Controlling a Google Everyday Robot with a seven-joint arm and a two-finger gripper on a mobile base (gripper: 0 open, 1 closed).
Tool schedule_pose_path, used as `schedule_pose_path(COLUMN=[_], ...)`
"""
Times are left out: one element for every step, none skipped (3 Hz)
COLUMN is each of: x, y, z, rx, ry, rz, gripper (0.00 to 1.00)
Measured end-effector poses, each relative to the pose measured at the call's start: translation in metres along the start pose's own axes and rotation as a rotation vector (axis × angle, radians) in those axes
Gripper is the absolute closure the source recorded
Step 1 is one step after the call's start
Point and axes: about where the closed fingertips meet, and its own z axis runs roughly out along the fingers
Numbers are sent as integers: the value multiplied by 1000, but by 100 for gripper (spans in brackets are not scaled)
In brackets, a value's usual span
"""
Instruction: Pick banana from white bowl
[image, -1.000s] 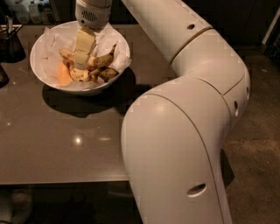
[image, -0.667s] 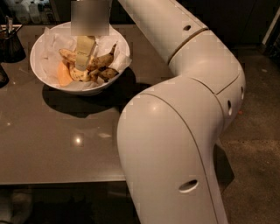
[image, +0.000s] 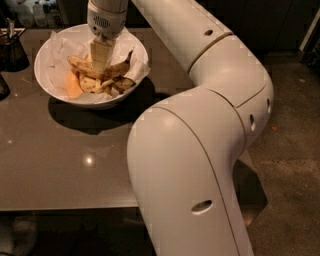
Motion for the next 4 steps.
schedule_pose_path(x=[1, 2, 2, 3], y=[-2, -3, -4, -4], z=[2, 4, 7, 11], rx=[-2, -10, -17, -26], ry=[1, 0, 3, 6], rz=[7, 9, 8, 5], gripper=[44, 44, 46, 44])
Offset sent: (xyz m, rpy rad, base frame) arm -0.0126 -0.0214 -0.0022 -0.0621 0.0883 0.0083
